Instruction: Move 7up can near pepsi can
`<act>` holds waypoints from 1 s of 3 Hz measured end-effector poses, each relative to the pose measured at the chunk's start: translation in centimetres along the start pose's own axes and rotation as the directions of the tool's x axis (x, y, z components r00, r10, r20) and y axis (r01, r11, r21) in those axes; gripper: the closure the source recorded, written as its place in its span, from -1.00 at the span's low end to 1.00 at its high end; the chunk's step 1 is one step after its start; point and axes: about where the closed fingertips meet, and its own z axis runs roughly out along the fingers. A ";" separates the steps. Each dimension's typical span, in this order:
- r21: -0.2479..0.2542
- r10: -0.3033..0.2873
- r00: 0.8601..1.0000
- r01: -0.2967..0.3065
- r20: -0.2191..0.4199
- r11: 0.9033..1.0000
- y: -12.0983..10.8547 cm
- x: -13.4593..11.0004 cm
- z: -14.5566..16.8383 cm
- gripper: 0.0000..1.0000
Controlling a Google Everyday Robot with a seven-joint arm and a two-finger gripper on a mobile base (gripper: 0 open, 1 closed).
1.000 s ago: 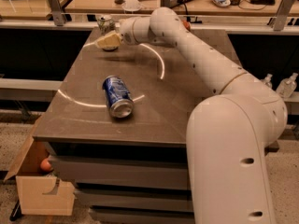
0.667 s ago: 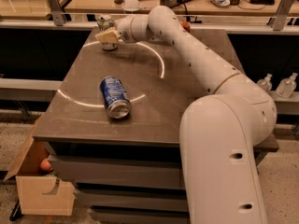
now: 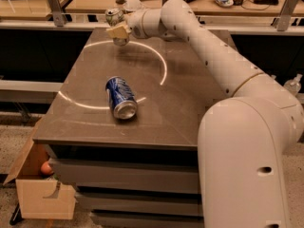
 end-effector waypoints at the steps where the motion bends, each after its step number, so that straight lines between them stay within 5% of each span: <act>1: -0.101 0.010 1.000 -0.007 0.030 0.995 2.5 -1.4 -7.0 1.00; 2: -0.252 0.035 0.997 -0.016 0.073 0.968 6.5 -1.8 -11.4 1.00; 3: -0.338 0.047 0.999 -0.036 0.025 0.940 10.8 -1.0 -16.4 1.00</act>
Offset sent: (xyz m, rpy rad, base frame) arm -0.1888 -0.0792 0.0475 0.1334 0.1061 0.4246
